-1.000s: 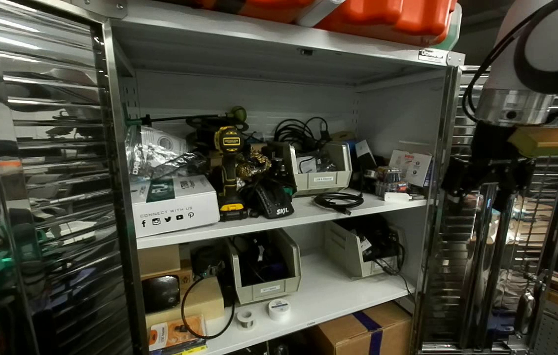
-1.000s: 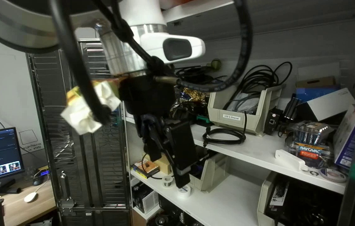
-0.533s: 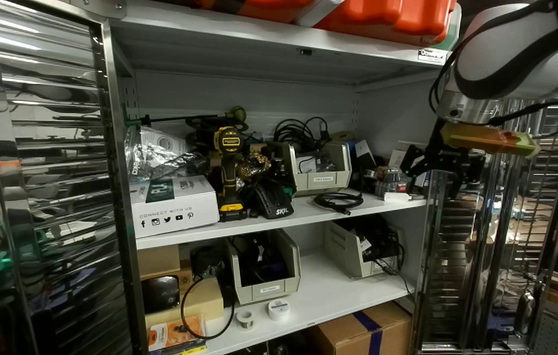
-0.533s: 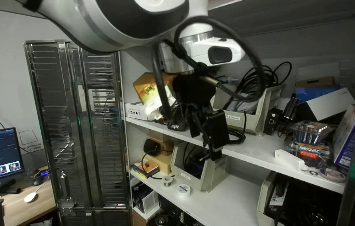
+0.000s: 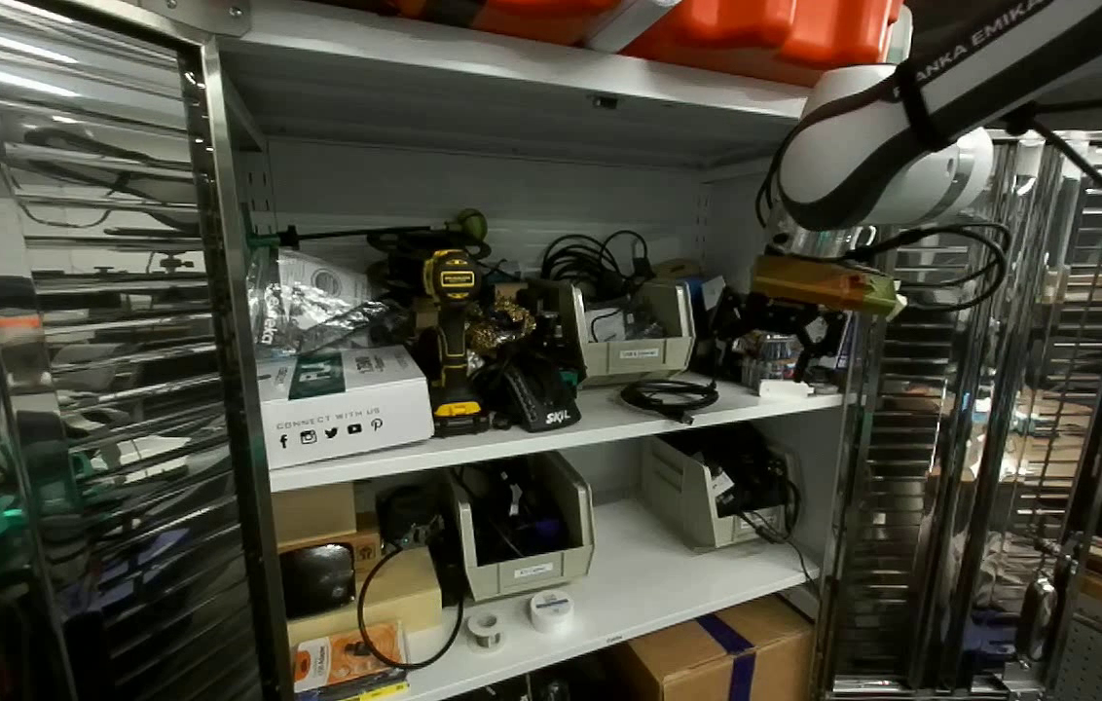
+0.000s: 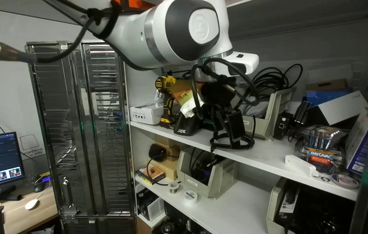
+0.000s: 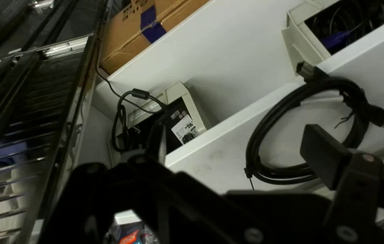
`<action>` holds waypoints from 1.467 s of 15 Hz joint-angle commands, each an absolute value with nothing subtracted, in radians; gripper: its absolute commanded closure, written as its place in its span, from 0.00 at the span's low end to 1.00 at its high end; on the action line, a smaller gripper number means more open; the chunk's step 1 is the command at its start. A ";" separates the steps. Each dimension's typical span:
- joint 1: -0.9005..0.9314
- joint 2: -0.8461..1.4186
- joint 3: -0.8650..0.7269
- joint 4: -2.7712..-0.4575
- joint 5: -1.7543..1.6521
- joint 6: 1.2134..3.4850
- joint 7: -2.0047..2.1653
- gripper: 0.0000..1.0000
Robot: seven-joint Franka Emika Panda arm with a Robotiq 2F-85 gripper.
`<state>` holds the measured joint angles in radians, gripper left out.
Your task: Put the cable inside the compartment.
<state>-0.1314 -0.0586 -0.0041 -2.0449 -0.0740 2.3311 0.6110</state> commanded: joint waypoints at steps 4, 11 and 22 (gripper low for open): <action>-0.084 0.125 -0.034 -1.820 -0.163 2.313 0.751 0.00; -0.056 0.226 -0.060 -1.730 -0.106 2.295 0.740 0.00; -0.047 0.234 -0.059 -1.750 -0.035 2.261 0.685 0.44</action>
<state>-0.0684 0.2462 -0.0443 -1.7687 -0.0647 2.2698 0.7190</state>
